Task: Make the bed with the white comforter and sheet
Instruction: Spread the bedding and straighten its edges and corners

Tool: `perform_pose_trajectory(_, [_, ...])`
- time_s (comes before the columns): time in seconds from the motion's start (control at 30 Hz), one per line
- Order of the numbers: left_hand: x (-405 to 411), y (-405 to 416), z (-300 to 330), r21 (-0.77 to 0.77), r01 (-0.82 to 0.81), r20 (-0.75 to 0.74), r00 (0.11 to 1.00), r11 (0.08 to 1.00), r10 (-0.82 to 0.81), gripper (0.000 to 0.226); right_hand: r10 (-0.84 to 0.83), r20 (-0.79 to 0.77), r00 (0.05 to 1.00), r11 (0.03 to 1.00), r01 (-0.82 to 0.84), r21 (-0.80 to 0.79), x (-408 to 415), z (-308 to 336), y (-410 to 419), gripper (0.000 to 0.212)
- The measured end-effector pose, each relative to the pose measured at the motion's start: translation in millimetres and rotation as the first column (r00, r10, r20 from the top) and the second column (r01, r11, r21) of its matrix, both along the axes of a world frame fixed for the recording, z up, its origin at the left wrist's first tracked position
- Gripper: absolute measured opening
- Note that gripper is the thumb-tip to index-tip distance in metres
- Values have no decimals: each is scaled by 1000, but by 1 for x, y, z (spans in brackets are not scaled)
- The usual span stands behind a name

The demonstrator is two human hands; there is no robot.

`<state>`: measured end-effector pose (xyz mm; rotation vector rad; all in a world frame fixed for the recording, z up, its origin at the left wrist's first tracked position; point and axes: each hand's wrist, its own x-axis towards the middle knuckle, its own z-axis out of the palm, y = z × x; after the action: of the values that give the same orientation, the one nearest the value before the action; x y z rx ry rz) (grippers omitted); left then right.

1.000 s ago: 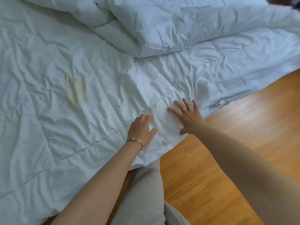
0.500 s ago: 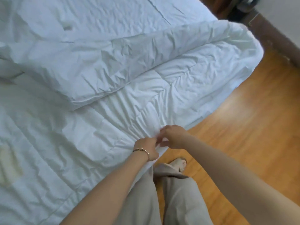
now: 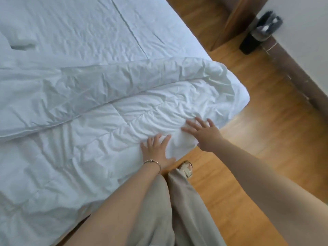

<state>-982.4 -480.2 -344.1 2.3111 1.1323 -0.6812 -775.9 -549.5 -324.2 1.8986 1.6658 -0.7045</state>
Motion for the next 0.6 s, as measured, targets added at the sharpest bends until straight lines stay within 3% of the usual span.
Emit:
perform_pose_trajectory(0.2, [116, -32, -8, -73, -26, 17, 999, 997, 27, 110, 25, 62, 998, 1000, -25, 3, 111, 4, 3, 89])
perform_pose_trajectory(0.37, [189, -8, -21, -125, -122, 68, 989, 985, 131, 103, 20, -60, 998, 1000, -19, 23, 185, 1, 34, 74])
perform_pose_trajectory(0.53, [267, 25, -32, -125, -394, 180, 893, 910, 412, 72, -46, -145, 988, 930, 95, 354, 231, 5, 71, 34])
perform_pose_trajectory(0.6, [295, 32, -29, -105, -500, 185, 839, 859, 511, 70, -51, -151, 987, 912, 108, 395, 243, 7, 81, 40])
